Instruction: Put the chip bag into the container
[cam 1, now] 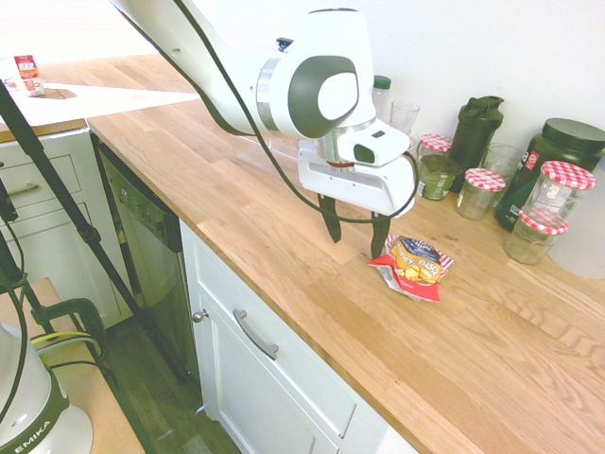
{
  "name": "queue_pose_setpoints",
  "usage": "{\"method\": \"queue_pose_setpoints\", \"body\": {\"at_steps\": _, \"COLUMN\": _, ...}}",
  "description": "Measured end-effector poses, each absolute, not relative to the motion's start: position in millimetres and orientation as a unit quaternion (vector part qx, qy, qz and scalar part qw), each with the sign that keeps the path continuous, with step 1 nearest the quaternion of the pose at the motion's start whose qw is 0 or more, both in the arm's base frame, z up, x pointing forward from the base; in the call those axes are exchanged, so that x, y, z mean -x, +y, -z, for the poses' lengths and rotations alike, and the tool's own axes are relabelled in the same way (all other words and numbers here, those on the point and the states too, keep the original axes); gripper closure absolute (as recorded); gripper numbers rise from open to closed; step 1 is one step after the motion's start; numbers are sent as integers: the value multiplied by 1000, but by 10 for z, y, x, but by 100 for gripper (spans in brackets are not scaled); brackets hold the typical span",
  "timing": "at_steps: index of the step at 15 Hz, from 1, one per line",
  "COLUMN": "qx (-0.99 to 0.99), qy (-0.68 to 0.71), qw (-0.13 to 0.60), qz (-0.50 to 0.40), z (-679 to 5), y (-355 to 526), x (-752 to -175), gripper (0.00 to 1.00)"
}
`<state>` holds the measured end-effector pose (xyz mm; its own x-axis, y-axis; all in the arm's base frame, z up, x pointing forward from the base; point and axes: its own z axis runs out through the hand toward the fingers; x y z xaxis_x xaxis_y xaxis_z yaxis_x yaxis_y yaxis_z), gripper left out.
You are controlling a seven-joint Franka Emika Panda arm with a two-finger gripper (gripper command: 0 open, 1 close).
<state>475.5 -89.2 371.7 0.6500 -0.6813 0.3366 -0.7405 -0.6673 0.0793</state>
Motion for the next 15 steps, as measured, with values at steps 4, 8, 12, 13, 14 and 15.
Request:
{"method": "queue_pose_setpoints", "body": {"at_steps": 4, "qx": -897, "qy": -395, "qw": 114, "qz": -164, "z": -3782, "y": -1026, "x": -4808, "gripper": 0}}
{"method": "queue_pose_setpoints", "body": {"at_steps": 8, "qx": -889, "qy": -397, "qw": 135, "qz": -185, "z": -3840, "y": -1245, "x": -4808, "gripper": 0}}
{"method": "queue_pose_setpoints", "body": {"at_steps": 12, "qx": -892, "qy": -390, "qw": 145, "qz": -177, "z": -3637, "y": -1348, "x": -4817, "gripper": 100}}
{"method": "queue_pose_setpoints", "body": {"at_steps": 13, "qx": -892, "qy": -388, "qw": 148, "qz": -177, "z": -3606, "y": -1350, "x": -4822, "gripper": 100}}
{"method": "queue_pose_setpoints", "body": {"at_steps": 14, "qx": -892, "qy": -388, "qw": 149, "qz": -178, "z": -3592, "y": -1353, "x": -4824, "gripper": 100}}
{"method": "queue_pose_setpoints", "body": {"at_steps": 15, "qx": -892, "qy": -387, "qw": 149, "qz": -180, "z": -3587, "y": -1361, "x": -4825, "gripper": 100}}
